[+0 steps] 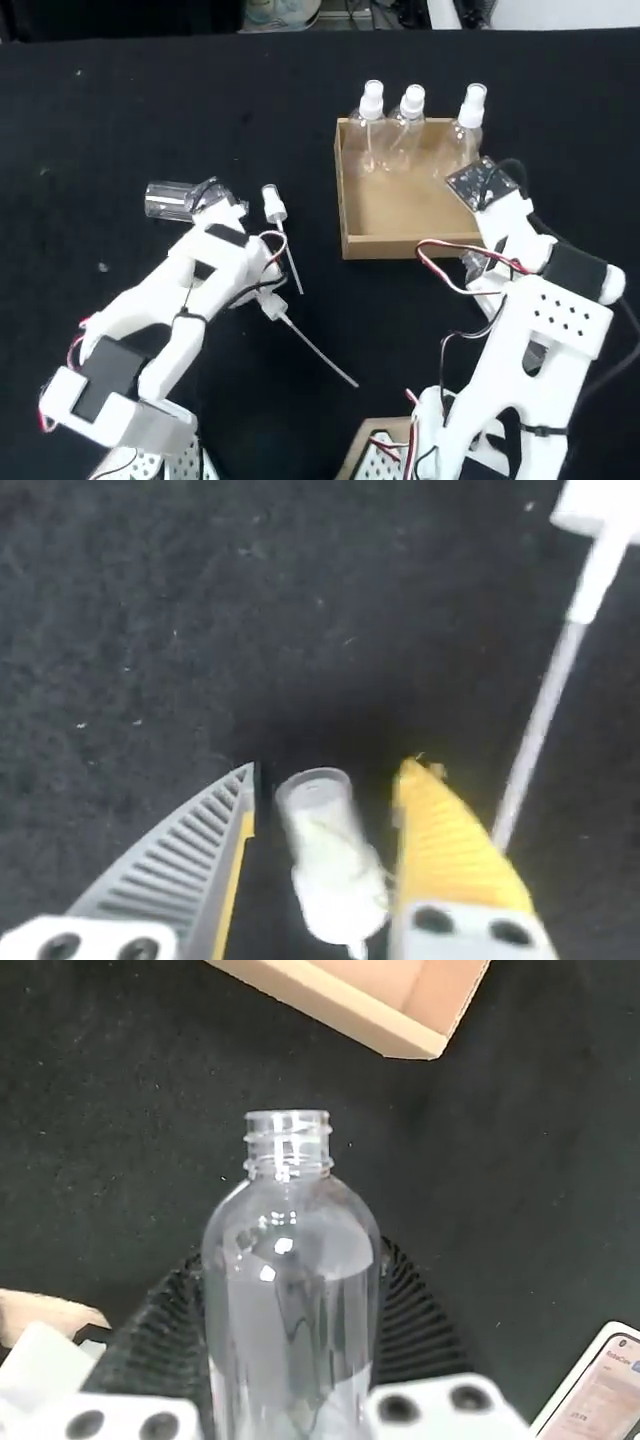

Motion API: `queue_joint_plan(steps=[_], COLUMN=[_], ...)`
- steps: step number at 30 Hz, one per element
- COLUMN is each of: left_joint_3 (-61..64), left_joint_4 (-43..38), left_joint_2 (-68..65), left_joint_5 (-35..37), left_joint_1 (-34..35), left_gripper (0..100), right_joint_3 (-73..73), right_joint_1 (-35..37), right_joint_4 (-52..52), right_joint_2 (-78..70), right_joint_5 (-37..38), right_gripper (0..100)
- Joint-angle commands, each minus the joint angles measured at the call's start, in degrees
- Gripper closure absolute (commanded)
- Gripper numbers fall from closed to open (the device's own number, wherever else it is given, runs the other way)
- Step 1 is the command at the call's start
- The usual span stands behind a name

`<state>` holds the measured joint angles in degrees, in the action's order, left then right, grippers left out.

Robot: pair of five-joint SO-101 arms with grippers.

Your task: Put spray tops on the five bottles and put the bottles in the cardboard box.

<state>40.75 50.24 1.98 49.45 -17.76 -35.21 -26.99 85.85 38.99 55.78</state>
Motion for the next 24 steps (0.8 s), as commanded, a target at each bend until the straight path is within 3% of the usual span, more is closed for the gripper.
queue_joint_plan(steps=[1,7,10,13,17,21,24], left_joint_3=[-5.49,-14.37,-20.44,-25.89,-26.42,-24.4,-24.04], left_joint_4=[8.09,19.08,26.37,30.68,26.64,20.84,18.73], left_joint_2=[-1.58,-1.49,-1.49,-2.02,-3.08,-5.36,-7.3], left_joint_5=[-3.25,-13.19,-23.21,-37.63,-54.42,-61.89,-65.14], left_joint_1=[1.63,10.59,17.89,27.12,38.11,43.74,46.73], left_gripper=[96,97,97,97,97,96,86], right_joint_3=[0.4,0.57,0.57,0.4,0.4,0.31,0.31], right_joint_1=[-0.62,3.43,7.47,12.4,19.52,24.26,27.16], right_joint_4=[-0.88,-0.79,-0.79,-0.79,-0.7,-0.7,-0.7], right_joint_2=[2.42,2.51,2.51,2.51,2.51,2.51,2.51], right_joint_5=[0.09,-4.22,-7.03,-10.46,-15.82,-19.6,-21.63], right_gripper=[98.7,98.7,98.7,98.7,98.7,98.7,98.7])
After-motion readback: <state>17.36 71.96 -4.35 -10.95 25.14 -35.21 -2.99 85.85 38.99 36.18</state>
